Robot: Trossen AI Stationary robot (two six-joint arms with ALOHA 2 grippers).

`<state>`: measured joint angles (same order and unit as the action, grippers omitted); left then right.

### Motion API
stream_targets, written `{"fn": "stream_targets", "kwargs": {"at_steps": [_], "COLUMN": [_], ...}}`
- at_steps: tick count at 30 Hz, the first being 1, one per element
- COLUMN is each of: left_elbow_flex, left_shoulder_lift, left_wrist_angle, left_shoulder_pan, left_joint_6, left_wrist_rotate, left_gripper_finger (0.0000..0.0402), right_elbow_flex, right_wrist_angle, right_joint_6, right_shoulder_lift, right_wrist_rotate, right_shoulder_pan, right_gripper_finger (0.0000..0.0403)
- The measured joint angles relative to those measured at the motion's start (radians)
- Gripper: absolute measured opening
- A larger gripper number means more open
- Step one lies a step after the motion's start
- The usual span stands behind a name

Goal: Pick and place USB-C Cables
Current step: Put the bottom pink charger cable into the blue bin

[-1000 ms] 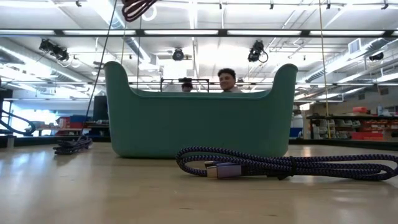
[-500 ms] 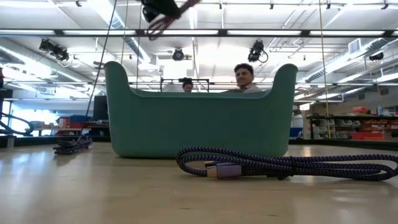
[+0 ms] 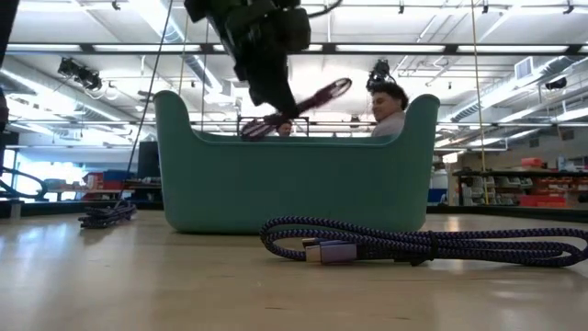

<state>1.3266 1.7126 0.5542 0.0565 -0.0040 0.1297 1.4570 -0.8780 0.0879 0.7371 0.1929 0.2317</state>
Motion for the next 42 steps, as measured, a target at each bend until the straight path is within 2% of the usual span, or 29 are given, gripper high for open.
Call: {"fn": "stream_targets", "kwargs": {"at_steps": [10,20,23,28,42], "left_elbow_flex": [0.001,0.001,0.001,0.001,0.001], "left_shoulder_lift": [0.101,0.225,0.232,0.228,0.227], "left_wrist_angle": [-0.021,-0.033,-0.039,-0.050,-0.054], "left_shoulder_pan": [-0.055,-0.053,-0.060,-0.079,-0.089], "left_joint_6": [-0.011,-0.004,-0.002,0.000,0.016], "left_wrist_rotate": [-0.013,-0.043,-0.043,-0.100,-0.103], "left_gripper_finger": [0.0017,0.0017,0.0017,0.0017,0.0017], "right_elbow_flex": [0.000,0.000,0.000,0.000,0.000], "right_wrist_angle": [-0.003,-0.008,-0.008,-0.008,-0.011], "right_joint_6": [-0.001,0.000,0.000,0.000,-0.001], "right_shoulder_lift": [0.000,0.000,0.000,0.000,0.000], "right_wrist_rotate": [0.016,0.022,0.022,0.022,0.022], "right_shoulder_pan": [0.000,0.000,0.000,0.000,0.000], "right_gripper_finger": [0.0000,0.0000,0.0000,0.0000,0.0000]}}
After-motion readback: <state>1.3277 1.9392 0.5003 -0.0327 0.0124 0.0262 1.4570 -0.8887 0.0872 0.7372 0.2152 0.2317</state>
